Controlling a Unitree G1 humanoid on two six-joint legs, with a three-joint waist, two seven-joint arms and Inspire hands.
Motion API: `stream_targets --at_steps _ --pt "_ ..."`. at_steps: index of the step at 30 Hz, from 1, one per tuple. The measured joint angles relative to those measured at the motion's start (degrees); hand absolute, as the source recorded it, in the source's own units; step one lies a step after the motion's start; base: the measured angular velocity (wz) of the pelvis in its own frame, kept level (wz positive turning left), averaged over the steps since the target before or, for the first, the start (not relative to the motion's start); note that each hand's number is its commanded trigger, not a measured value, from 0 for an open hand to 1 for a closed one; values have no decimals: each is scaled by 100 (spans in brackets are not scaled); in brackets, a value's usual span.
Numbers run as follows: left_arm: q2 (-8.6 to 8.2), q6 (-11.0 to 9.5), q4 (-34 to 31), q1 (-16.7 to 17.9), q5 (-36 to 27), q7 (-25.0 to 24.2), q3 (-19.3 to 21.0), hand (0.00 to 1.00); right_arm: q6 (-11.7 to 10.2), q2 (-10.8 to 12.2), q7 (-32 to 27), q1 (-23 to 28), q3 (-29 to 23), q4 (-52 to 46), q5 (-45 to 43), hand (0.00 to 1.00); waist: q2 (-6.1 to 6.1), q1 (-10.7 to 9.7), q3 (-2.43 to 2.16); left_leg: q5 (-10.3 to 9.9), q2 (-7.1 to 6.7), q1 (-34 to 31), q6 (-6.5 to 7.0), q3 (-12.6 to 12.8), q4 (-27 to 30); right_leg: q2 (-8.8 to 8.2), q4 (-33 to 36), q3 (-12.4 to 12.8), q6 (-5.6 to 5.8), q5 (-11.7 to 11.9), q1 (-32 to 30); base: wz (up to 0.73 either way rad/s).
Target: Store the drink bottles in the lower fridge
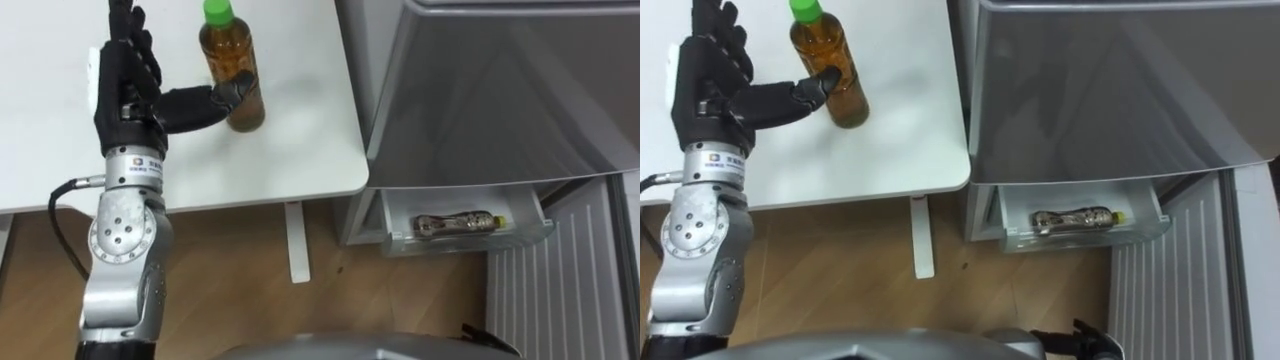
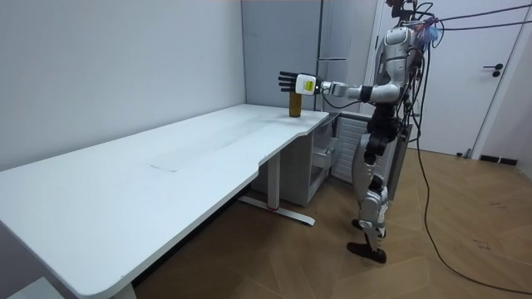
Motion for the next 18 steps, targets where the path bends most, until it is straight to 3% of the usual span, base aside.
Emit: stream_targets --at_steps 9,18 --pt "0 61 561 -278 11 44 66 0 18 -20 54 1 -50 -12 -74 0 42 -6 18 -2 79 56 -2 296 -27 28 92 78 -13 8 -4 -5" --pt "32 66 1268 -460 -182 357 67 0 57 -20 99 16 -209 -42 -82 0 90 -29 18 -8 100 99 -14 328 -29 82 128 165 -55 44 5 -4"
